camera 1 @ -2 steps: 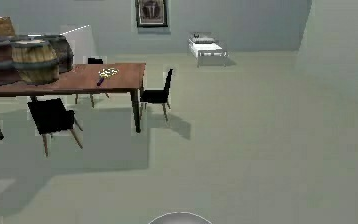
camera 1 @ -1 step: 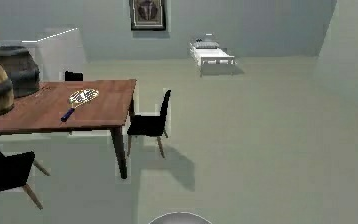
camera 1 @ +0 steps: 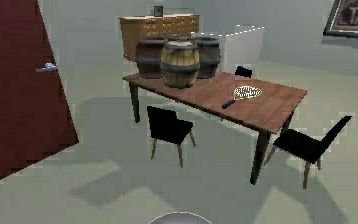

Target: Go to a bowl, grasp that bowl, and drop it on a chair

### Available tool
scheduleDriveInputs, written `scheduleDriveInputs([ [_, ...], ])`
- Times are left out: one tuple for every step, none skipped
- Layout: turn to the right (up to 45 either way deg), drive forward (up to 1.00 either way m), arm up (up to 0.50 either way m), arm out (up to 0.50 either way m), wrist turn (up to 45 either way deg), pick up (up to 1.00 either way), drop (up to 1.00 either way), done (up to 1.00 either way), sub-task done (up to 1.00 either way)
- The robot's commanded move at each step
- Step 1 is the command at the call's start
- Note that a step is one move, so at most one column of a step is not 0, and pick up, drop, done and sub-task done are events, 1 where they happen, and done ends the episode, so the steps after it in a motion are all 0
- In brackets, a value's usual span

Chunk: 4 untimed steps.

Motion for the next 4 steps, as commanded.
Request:
scheduleDriveInputs([
  [0.0, 0.9, 0.0, 0.0, 0.0, 0.0, 0.0, 0.0, 0.0],
  [-45.0, 0.0, 0.0, 0.0, 0.0, 0.0, 0.0, 0.0, 0.0],
  [39.0, 0.0, 0.0, 0.0, 0.0, 0.0, 0.0, 0.0, 0.0],
  [3.0, 0.0, 0.0, 0.0, 0.0, 0.0, 0.0, 0.0, 0.0],
])
